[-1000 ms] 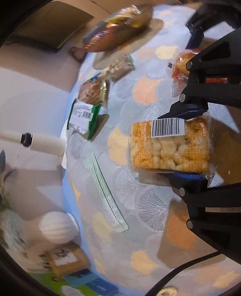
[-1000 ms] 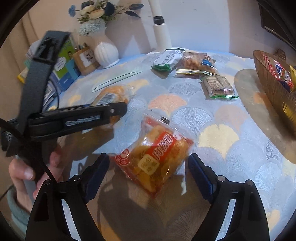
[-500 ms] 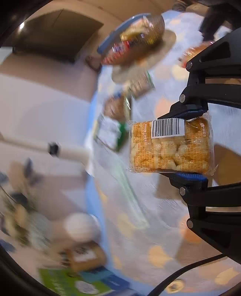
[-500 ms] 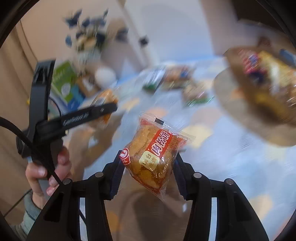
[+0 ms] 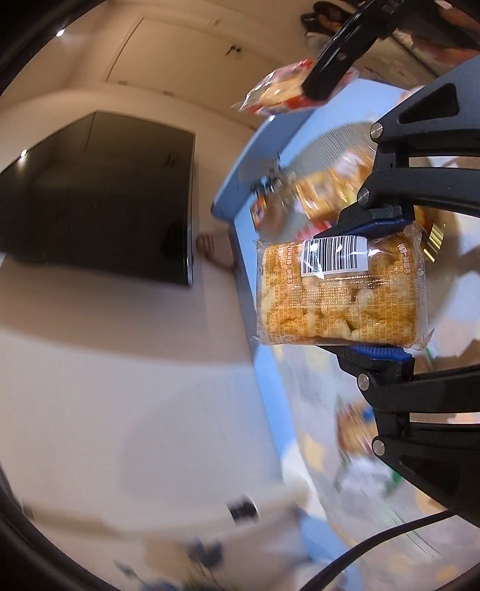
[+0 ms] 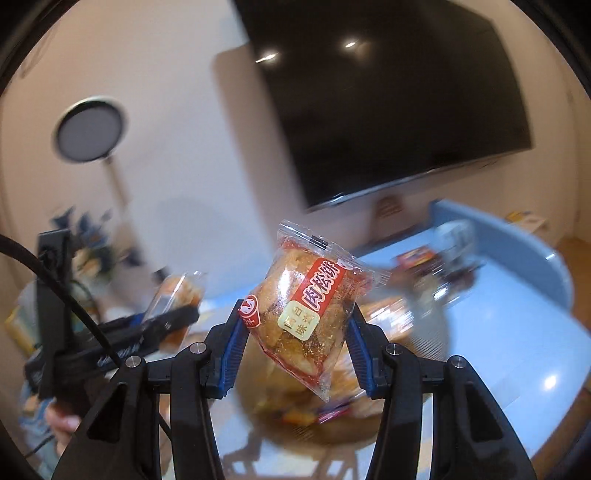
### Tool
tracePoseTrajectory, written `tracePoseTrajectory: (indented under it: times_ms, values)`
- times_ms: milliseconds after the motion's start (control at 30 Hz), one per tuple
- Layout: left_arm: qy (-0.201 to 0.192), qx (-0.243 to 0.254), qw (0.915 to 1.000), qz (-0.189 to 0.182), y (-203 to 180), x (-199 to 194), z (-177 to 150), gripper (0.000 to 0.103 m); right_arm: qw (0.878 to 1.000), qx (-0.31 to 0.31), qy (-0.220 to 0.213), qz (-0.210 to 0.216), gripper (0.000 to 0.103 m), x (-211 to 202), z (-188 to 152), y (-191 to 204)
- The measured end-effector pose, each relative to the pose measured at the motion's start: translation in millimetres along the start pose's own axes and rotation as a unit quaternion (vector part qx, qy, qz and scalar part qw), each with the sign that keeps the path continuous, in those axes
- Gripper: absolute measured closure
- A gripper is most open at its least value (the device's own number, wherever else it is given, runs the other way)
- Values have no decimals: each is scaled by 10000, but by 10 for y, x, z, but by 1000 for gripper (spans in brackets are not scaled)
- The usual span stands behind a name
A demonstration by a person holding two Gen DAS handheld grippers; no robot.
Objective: Organize snacks
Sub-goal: 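Carry both packets over the glass bowl and open both grippers, then move both open grippers back toward the remaining snacks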
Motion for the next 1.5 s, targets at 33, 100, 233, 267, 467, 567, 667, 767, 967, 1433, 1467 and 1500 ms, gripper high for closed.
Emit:
tracePoseTrajectory:
  times_ms: [33, 100, 233, 267, 467, 567, 667, 767, 967, 1433, 1467, 1500]
  values:
    - [-9, 38, 10000, -63, -94, 93, 30, 59, 9998, -11, -74, -191, 54, 25, 38, -102]
    - [20, 122, 9998, -129, -227, 243, 65, 59, 9996, 0, -68, -291, 51, 118, 63, -220]
    - [237, 79, 9995, -182, -306, 464, 58, 42, 9974, 182, 318, -615, 37, 290, -18, -518]
    - [284, 44, 9994, -175, -286, 486, 50, 39, 9968, 207, 359, -684, 37, 291, -43, -557]
    - [237, -150, 9995, -154, -60, 147, -13, 39, 9982, 216, 354, -437, 37, 94, -129, -441]
    - [202, -172, 9996, 7, 119, -162, -119, 38, 9990, 111, 410, -134, 37, -33, -167, -172]
    - [152, -260, 9992, 271, 380, -520, -281, 38, 9977, -287, 517, 322, 31, -167, -324, 330]
    - [162, -366, 9973, 619, 695, -849, -547, 38, 9911, -834, 701, 765, 28, -224, -600, 914]
    - [537, -481, 9803, 1839, 1509, -1207, -1299, 37, 9674, -1615, 1534, 1206, 25, 43, -1490, 1826]
    - [536, -1899, 9680, 1552, 2207, -1287, -1861, 37, 9522, -1665, 2510, 509, 24, 604, -2219, 1752]
    - [531, -1903, 9685, 1516, 2203, -1274, -1848, 37, 9526, -1649, 2503, 517, 24, 617, -2218, 1749]
    - [545, -1902, 9686, 1502, 2203, -1265, -1850, 37, 9530, -1623, 2495, 560, 24, 618, -2216, 1746]
Point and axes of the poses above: each gripper's, at about its wrist camera, not at the fingertips, and x roughly the way its jaws point, y to its left, z to its top, the point moved 7 cm from there along x, roughly the way its jaws point, and after that the axes turned 6 degrees about -y, right-handed, at the moved point
